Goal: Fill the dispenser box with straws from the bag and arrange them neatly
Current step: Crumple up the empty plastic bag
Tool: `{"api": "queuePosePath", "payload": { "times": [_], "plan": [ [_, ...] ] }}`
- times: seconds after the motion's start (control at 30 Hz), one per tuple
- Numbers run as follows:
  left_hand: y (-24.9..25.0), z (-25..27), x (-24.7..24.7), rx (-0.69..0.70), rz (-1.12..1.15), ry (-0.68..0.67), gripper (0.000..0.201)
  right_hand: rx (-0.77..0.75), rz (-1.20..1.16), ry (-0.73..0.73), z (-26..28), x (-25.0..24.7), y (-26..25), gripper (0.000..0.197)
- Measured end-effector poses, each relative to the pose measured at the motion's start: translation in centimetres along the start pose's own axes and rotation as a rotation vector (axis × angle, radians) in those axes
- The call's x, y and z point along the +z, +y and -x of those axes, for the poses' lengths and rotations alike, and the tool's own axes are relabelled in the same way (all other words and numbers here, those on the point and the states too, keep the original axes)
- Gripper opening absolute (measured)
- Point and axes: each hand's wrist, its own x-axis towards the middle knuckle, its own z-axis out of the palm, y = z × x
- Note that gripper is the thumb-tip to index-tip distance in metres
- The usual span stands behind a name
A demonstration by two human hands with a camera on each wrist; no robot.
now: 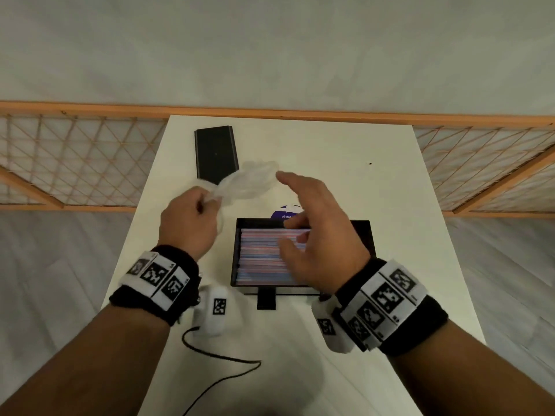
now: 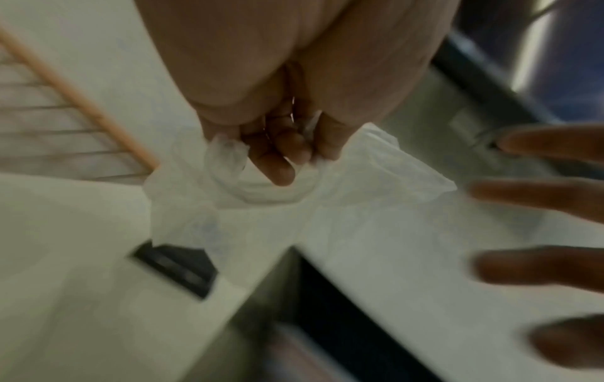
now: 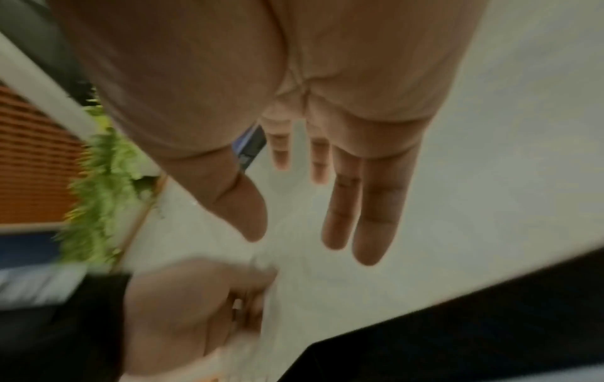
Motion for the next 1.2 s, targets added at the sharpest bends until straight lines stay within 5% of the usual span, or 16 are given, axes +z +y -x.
{"api": "queuePosePath", "payload": {
  "times": [0.07,0.13,0.2,0.27,0.33,0.37,0.43,0.57,0.67,0.73,0.77,0.83,0.93,1.0,1.07,1.2],
  "plan": [
    [3.4,0.9,-1.0,0.154,0.096,-0.032,0.028,-0.131,0.186,-0.049,-0.2,0.9,-1.0,0.11],
    [6.2,2.5,-1.7,0.266,0.223,-0.169,0.031,-0.147,0.322,0.028,-1.0,1.3,-0.9,0.117],
    [8.1,4.1,-2.0,0.358,0.357,-0.367,0.027,-0.124,0.307,0.129,-1.8,1.1,-0.2,0.093],
    [8.7,5.3,-2.0,0.451,0.475,-0.495,0.011,-0.146,0.238,0.232,-2.1,0.3,0.4,0.043],
    [8.2,5.6,-1.7,0.507,0.548,-0.359,0.036,-0.072,0.151,0.299,-1.9,-0.9,1.0,0.009],
    [7.8,5.6,-1.6,0.528,0.56,-0.227,0.05,0.019,0.101,0.325,-1.7,-1.4,1.4,0.008],
    [7.0,5.7,-1.2,0.608,0.413,-0.038,0.068,0.224,-0.078,0.387,-1.4,-2.5,2.1,0.015],
    [7.1,6.8,1.4,0.743,-0.022,-0.205,0.095,0.398,-0.842,0.469,-1.1,-3.8,0.4,0.018],
    [8.1,7.2,2.5,0.749,-0.043,-0.179,0.083,0.555,-1.357,0.287,-0.7,-4.4,-0.9,0.022],
    [8.5,7.1,2.4,0.761,0.085,-0.21,0.07,0.63,-1.5,0.162,-0.3,-5.0,-0.6,0.039],
    [8.6,7.1,2.3,0.759,0.092,-0.205,0.064,0.656,-1.417,0.169,-0.2,-5.3,-0.3,0.04],
    [8.6,6.9,2.1,0.686,0.024,-0.154,0.051,0.628,-0.887,0.252,0.4,-5.8,0.4,0.04],
    [9.5,7.2,2.0,0.521,-0.04,-0.122,0.048,0.209,-0.058,0.38,2.8,-6.0,0.8,0.081],
    [10.2,8.2,2.2,0.461,0.066,-0.226,0.06,0.021,-0.016,0.186,4.0,-5.0,0.2,0.087],
    [10.5,9.1,2.6,0.443,0.203,-0.32,0.07,0.034,-0.164,-0.002,4.4,-3.7,0.0,0.075],
    [9.5,9.3,2.5,0.596,0.125,-0.186,0.074,0.213,-0.601,0.057,3.7,-3.1,0.9,0.04]
  ]
}}
